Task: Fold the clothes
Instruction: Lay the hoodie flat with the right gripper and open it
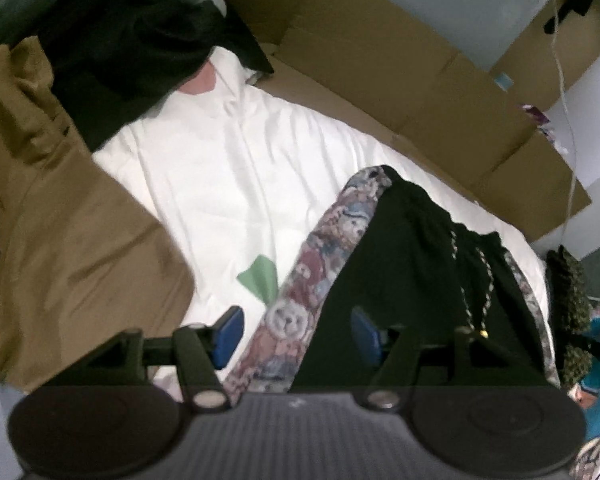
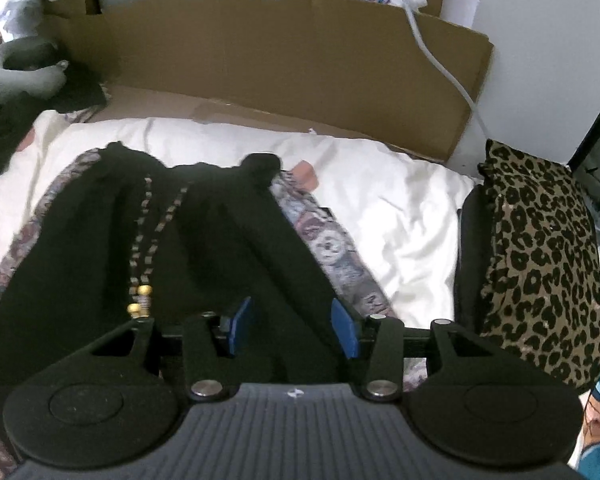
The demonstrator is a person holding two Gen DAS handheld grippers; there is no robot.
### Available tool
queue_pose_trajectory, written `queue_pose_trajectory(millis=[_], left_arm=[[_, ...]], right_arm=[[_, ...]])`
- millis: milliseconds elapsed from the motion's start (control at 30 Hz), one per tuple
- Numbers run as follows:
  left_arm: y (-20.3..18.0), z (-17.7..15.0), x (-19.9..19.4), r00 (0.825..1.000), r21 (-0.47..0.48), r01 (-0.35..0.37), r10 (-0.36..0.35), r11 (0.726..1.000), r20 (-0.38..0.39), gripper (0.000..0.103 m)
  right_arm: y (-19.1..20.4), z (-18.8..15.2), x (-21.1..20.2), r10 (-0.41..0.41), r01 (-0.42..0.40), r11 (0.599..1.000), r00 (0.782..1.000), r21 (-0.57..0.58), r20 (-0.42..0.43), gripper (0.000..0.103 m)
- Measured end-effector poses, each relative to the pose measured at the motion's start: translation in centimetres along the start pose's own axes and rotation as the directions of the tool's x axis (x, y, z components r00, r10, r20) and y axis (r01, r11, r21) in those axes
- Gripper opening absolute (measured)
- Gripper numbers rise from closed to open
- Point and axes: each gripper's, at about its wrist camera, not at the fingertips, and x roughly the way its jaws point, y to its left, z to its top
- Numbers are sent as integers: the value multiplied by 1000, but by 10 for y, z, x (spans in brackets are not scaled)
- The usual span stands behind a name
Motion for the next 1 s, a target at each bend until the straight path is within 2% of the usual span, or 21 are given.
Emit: queue_pose_trajectory(millis=[100,200,233,333,467,600,667,833,1000], left_arm=[[-7,7,16,1000,4,-1,1,1000,-4,63],[-15,14,32,1000,9,-3,3,1000,-9,64],[-17,16,38,1000,10,-3,3,1000,-10,65],[-24,23,53,1000,15,-4,4,1000,-14,65],[-30,34,64,1000,30,3,-3,1000,-7,66],[-35,46,75,1000,45,10,-10,999,-1,66],[-38,51,80,1000,52,13,-13,999,2,66],[-46,60,93,999,81,37,-38,996,7,67],[-50,67,109,999,86,53,-53,995,-3,67]], right_arm=[[-19,1,12,-17,17,1000,1000,12,-4,51],[-39,9,14,-63,64,998,996,-3,63,51],[-49,11,14,-82,80,996,993,34,88,51],[-81,17,24,-33,20,985,997,172,73,51],[-96,21,35,-37,24,986,997,163,75,51],[-96,27,47,6,-15,990,998,143,67,51],[-88,33,58,33,-38,995,998,96,56,51],[-68,43,93,45,-45,999,999,20,-8,51],[-68,46,121,28,-24,997,998,73,-55,51]])
